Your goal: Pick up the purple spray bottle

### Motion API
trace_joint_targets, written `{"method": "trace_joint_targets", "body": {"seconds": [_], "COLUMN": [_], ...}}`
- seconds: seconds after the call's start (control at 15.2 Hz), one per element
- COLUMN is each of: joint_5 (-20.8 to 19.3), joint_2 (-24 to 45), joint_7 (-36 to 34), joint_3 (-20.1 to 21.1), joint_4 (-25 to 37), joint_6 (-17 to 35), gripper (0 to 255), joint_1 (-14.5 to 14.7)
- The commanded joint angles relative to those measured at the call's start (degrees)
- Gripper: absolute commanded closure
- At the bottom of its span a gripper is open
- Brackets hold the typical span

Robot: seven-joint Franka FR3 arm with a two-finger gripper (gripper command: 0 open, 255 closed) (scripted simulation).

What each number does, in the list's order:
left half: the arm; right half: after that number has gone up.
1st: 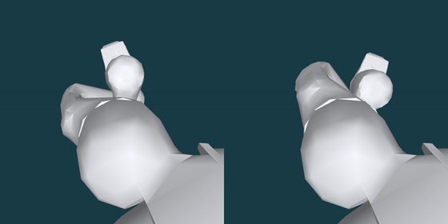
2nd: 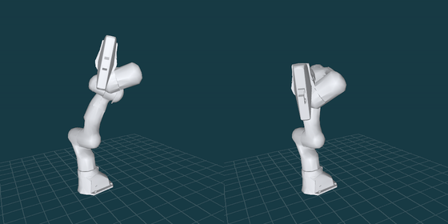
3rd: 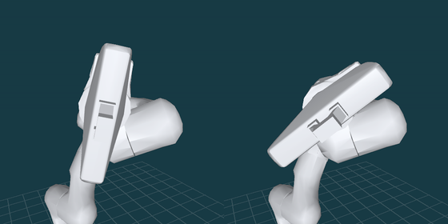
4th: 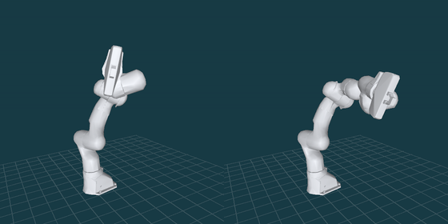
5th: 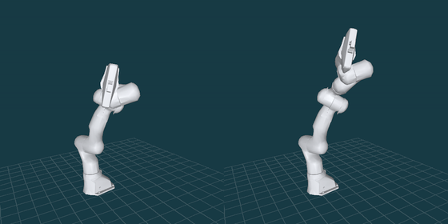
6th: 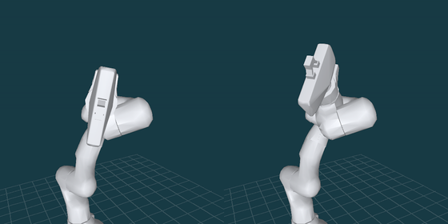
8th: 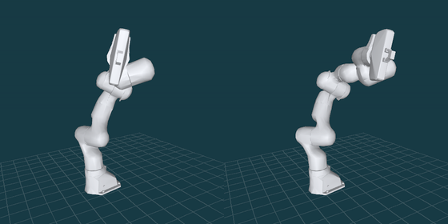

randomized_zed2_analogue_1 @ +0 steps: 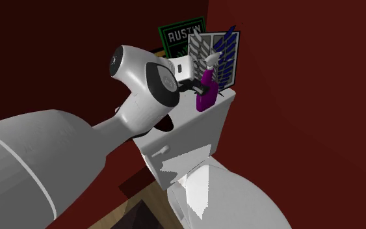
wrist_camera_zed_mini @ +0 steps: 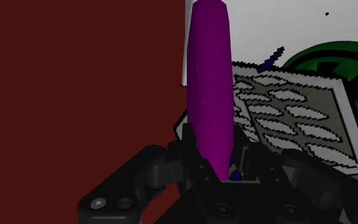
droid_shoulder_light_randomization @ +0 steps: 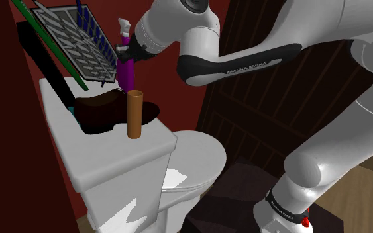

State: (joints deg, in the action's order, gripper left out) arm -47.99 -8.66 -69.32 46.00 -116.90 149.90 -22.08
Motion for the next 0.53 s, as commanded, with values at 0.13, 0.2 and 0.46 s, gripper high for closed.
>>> {"method": "trace_joint_targets", "body": {"seconds": [0.13, 0.2, 0.46], "joint_5": [1.88, 2.76, 5.91], "joint_2": [-0.31, -0.49, -1.05], "joint_7": [1.95, 2.86, 6.26], "joint_3": [-0.39, -0.6, -1.39], "joint_4": [1.08, 1.54, 3.57], "joint_6": [-0.94, -1.33, -3.08], "gripper": [255, 255, 255], "joint_1": [0.51, 0.72, 1.53]}}
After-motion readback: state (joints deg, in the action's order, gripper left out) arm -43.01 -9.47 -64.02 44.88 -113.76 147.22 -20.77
